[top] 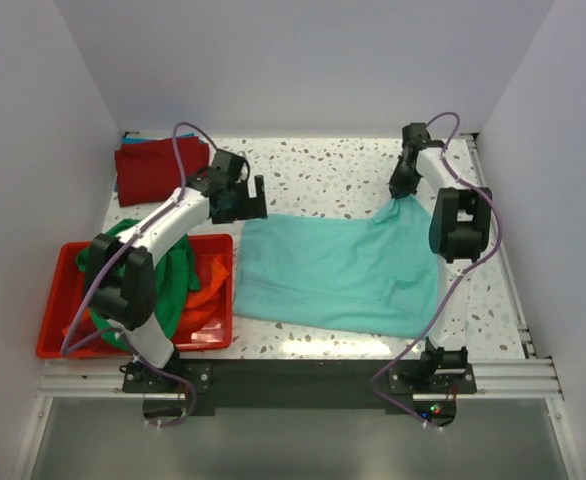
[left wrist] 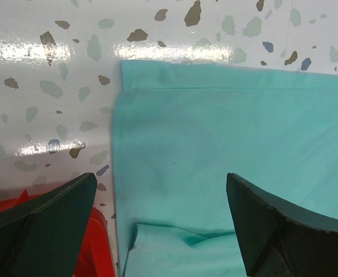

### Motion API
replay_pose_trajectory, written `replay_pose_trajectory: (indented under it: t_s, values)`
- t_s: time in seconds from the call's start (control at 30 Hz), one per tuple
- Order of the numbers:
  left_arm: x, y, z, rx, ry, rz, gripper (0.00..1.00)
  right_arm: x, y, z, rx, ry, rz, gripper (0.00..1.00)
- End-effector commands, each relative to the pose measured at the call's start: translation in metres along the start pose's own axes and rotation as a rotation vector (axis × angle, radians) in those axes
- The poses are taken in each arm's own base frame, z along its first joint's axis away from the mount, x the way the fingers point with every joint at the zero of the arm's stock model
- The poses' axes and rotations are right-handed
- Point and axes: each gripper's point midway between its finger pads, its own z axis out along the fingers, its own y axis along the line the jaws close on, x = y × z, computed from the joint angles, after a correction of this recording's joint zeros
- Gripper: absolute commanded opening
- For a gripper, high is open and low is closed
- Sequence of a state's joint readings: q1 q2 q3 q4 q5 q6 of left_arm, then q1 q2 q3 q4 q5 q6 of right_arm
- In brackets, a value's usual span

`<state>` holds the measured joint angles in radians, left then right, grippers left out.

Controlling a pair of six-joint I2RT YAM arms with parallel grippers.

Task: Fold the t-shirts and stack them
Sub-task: Fold the tshirt

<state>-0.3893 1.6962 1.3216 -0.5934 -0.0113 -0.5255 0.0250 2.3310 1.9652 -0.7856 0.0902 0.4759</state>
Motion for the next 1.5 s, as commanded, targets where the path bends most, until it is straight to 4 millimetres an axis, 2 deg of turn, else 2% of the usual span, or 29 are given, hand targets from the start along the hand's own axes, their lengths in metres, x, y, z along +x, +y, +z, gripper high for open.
replay_pose_trajectory:
  t_s: [0.0,0.03,0.17,0.2,0.3,0.33,0.4,0.43,0.5,0.53,0.63,0.73,1.03,1.47]
  values:
    - [-0.009,0.006,0.007,-0.001,-0.009,0.023,1.00,-0.018,0.003,-0.017,-0.022,-0.049,0.007,0.05]
    - [-0.010,0.008,0.009,-0.005,-0.008,0.026,1.00,-0.018,0.003,-0.018,-0.022,-0.049,0.006,0.00]
    - [-0.014,0.016,0.023,-0.058,0.002,0.042,1.00,-0.018,0.001,-0.026,-0.013,-0.049,0.004,0.00]
    - [-0.011,0.019,0.032,-0.077,0.021,0.044,1.00,-0.018,0.000,-0.027,-0.012,-0.047,0.003,0.00]
    - [-0.022,0.023,0.043,-0.119,0.008,0.053,1.00,-0.011,-0.001,-0.032,-0.016,-0.035,0.003,0.00]
    - [-0.033,0.020,0.044,-0.115,-0.014,0.054,1.00,-0.008,-0.003,-0.034,-0.014,-0.030,0.002,0.00]
    - [-0.036,0.022,0.054,-0.137,-0.008,0.063,0.99,-0.007,-0.004,-0.037,-0.017,-0.033,0.003,0.00]
    - [-0.046,0.021,0.054,-0.149,-0.031,0.070,0.96,-0.006,-0.004,-0.039,-0.018,-0.032,0.004,0.00]
    - [-0.046,0.026,0.064,-0.179,-0.014,0.082,0.90,-0.005,-0.004,-0.041,-0.017,-0.031,0.001,0.00]
    - [-0.053,0.026,0.064,-0.182,-0.027,0.090,0.84,-0.006,-0.004,-0.043,-0.020,-0.035,0.002,0.00]
    - [-0.056,0.029,0.072,-0.193,-0.017,0.097,0.71,-0.007,-0.006,-0.047,-0.011,-0.036,-0.006,0.00]
    - [-0.051,0.035,0.076,-0.204,0.011,0.096,0.59,-0.006,-0.007,-0.049,-0.006,-0.035,-0.009,0.00]
    - [-0.032,0.035,0.089,-0.153,0.067,0.080,0.47,-0.001,-0.011,-0.050,0.000,-0.021,-0.003,0.00]
    - [-0.013,0.034,0.107,-0.120,0.129,0.076,0.43,0.001,-0.010,-0.049,-0.006,-0.013,-0.007,0.00]
